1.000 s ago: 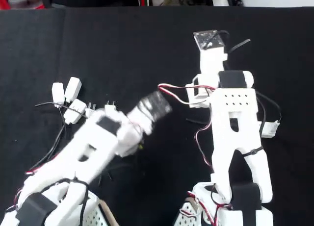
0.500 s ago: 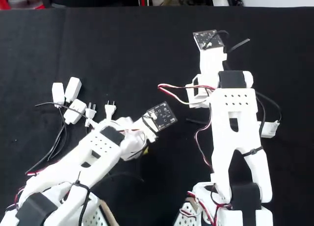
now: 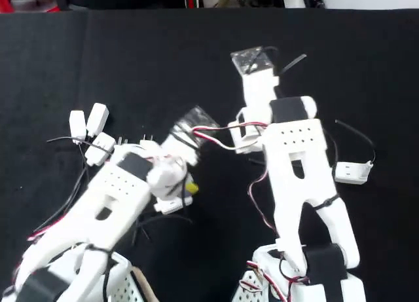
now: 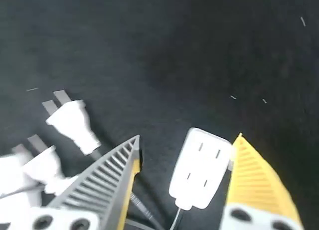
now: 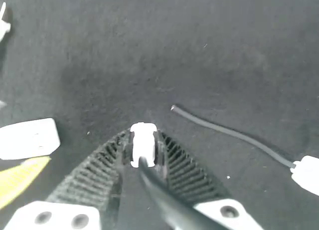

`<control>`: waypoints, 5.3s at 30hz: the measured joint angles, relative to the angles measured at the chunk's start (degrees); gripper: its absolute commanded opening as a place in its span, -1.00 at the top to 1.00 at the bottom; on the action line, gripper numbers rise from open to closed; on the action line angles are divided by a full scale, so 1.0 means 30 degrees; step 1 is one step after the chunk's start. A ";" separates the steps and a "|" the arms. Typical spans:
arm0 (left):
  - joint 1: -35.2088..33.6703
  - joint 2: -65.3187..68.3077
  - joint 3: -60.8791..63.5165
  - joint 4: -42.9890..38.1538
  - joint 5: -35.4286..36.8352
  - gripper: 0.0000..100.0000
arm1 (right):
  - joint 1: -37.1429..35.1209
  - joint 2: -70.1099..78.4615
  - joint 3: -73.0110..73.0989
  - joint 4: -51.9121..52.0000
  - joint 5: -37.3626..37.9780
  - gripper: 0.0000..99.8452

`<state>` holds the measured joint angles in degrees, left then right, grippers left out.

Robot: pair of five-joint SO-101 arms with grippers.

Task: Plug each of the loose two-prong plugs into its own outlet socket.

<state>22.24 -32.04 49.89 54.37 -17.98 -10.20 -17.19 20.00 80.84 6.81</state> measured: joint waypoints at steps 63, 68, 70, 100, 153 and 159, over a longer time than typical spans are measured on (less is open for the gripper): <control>-1.8462 -2.1070 1.2777 0.3429 -0.0615 0.36 | -0.9700 -0.4982 1.3304 -1.1136 -0.5656 0.98; -1.8462 -2.1070 1.2777 0.3429 -0.0615 0.36 | -0.9641 -0.4894 1.3245 -1.1048 -0.5656 0.98; -1.8462 -2.1070 1.2777 0.3429 -0.0615 0.36 | -0.9582 -0.4894 1.3245 -1.0842 -0.5656 0.98; -1.8462 -2.1070 1.2777 0.3429 -0.0615 0.35 | -1.1106 0.0615 1.0403 -0.9817 -0.4132 0.98; -1.8491 -2.1070 1.2923 0.3429 -0.0615 0.35 | 2.2271 0.0264 1.0139 -1.2718 1.7026 0.35; -1.8491 -2.1070 1.2923 0.3429 -0.0615 0.36 | 2.2359 -0.1026 0.7414 -0.7209 1.6410 0.30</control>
<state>-33.23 -95.25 88.66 64.66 -19.82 56.88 -20.26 42.24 59.21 56.04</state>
